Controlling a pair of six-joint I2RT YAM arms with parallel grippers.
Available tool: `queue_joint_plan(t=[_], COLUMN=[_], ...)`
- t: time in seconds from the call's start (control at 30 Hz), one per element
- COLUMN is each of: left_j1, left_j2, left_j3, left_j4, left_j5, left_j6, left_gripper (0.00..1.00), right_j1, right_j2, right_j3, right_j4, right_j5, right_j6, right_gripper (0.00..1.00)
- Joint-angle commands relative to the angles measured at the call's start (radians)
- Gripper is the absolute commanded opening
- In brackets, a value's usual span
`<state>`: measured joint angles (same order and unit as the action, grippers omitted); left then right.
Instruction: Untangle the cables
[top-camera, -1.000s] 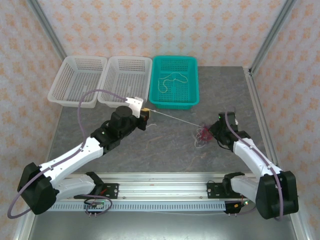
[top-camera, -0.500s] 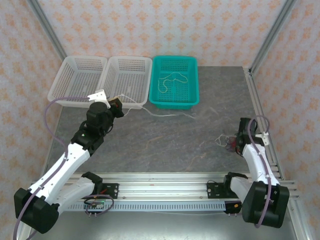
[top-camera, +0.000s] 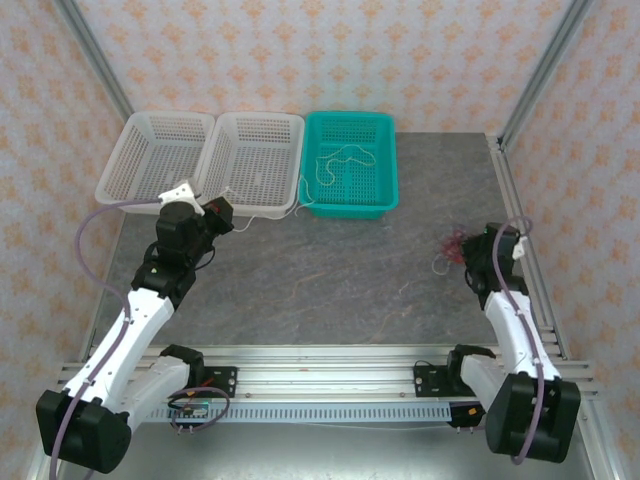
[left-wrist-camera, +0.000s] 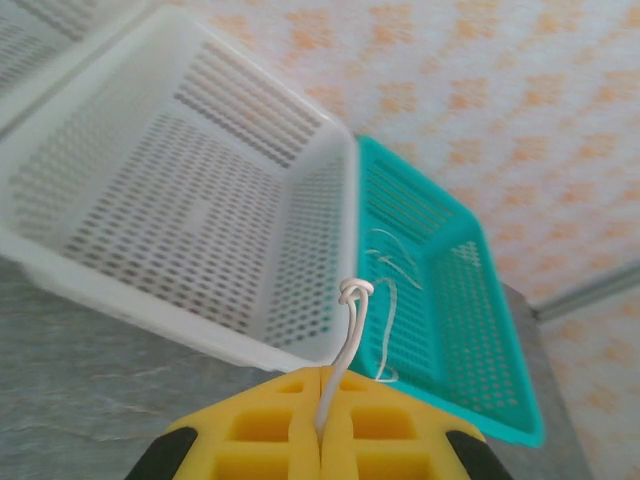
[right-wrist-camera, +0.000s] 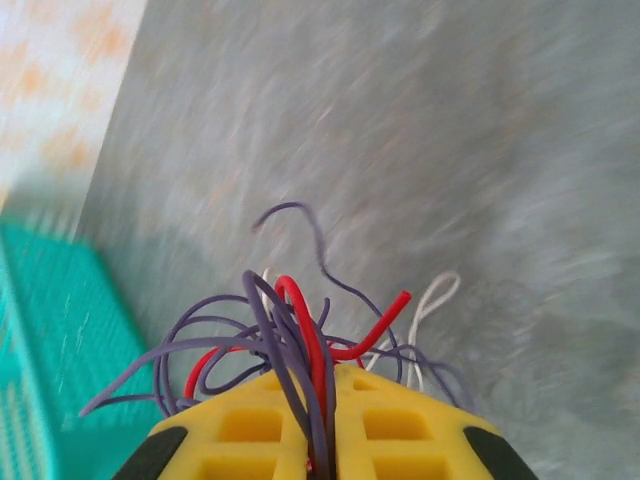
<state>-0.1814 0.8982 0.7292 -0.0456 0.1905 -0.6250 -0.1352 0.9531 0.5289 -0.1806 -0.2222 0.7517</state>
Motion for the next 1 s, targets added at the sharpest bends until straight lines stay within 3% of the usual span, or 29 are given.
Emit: queue_joint_plan(t=[0.0,0.13,0.23,0.33,0.5,0.67,0.97], left_j1=[-0.016,-0.113,-0.225,-0.276,-0.289,-0.289,-0.289], left_j2=[-0.016,-0.009,0.011,0.064,0.194,0.384,0.709], left_j3=[0.016,0.119,0.214,0.306,0.469,0.675,1.114], left_j4=[0.124,0.095,0.061,0.069,0.095,0.097,0.034], left_j5=[0.185,0.256,0.23,0.197,0.123,0.067,0.051], left_j6=[0.059,0.221,0.333,0.355,0.366,0.471,0.48], left_gripper=[0.0,0.0,0.0,0.0,0.0,0.0,0.0], right_j1=[0.094,0.206,0.25,0.271,0.285,0.288,0.289], right_j2=[0.061,0.165,0.225,0.283,0.315,0.295,0.202], right_j3=[0.015,0.052,0.08,0.096,0.104,0.082,0.045], right_j4=[0.075,0.078,0.08,0.099,0.105,0.097,0.071], right_j5=[-0.182,-0.223,-0.225,-0.23,-0.242,-0.251,-0.212], right_j6=[-0.133,-0.145,-0.147,-0.136,-0.123,-0.12,-0.135], right_gripper=[0.09,0.09,0.08,0.08,0.08,0.08,0.08])
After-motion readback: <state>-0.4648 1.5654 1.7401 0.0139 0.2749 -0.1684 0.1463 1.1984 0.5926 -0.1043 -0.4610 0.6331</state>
